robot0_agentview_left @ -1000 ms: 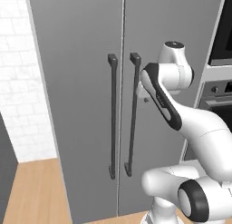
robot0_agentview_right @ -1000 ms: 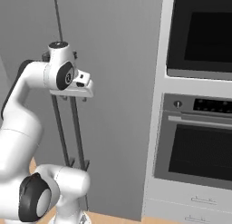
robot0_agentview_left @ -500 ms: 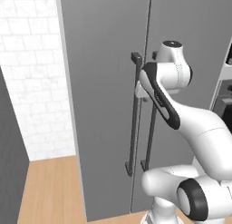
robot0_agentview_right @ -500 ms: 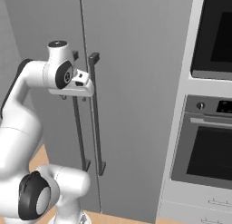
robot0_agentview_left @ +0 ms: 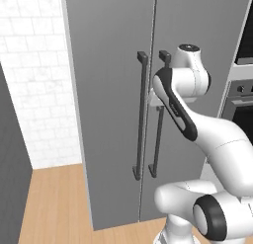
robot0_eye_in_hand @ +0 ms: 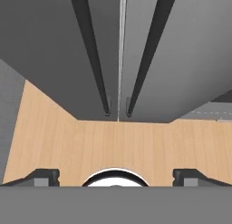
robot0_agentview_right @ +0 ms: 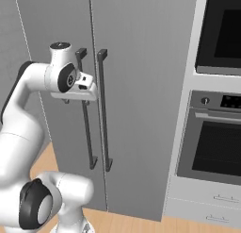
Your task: Take the strawberry from the fridge and place it on top of the pancake, located on the dining counter.
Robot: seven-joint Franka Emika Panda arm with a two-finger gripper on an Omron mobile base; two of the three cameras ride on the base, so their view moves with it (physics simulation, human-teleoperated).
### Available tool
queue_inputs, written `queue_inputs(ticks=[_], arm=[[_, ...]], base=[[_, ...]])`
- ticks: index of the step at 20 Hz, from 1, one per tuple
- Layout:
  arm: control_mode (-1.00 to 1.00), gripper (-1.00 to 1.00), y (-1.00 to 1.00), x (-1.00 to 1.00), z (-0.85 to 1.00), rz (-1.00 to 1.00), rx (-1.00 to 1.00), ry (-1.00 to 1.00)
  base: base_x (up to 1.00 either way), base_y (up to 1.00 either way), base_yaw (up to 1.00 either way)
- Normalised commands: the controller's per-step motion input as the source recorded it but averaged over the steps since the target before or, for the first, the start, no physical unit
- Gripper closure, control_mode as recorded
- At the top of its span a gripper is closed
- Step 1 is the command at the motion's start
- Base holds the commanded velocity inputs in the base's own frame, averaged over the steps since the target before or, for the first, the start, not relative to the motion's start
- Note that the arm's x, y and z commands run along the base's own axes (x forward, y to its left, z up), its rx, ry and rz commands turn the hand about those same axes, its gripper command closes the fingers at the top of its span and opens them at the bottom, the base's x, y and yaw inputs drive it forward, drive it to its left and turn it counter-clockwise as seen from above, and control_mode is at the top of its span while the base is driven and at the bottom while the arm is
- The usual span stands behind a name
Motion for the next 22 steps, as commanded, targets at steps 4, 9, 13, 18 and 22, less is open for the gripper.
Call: queue_inputs(ticks=[4, 9, 13, 18, 22], arm=[[1.0, -1.0, 0.0, 0.0, 0.0, 0.0, 0.0, 0.0], [-1.0, -1.0, -0.07, 0.2, -0.14, 0.0, 0.0, -0.06], [-1.0, -1.0, -0.31, 0.74, -0.29, 0.11, 0.0, -0.24], [-1.0, -1.0, -0.15, 0.2, -0.09, 0.03, 0.0, -0.34], [-1.0, -1.0, -0.26, 0.49, -0.04, -0.02, 0.0, -0.19]], base=[[-0.13, 0.0, 0.0], [0.0, 0.0, 0.0], [0.0, 0.0, 0.0], [0.0, 0.0, 0.0], [0.0, 0.0, 0.0]])
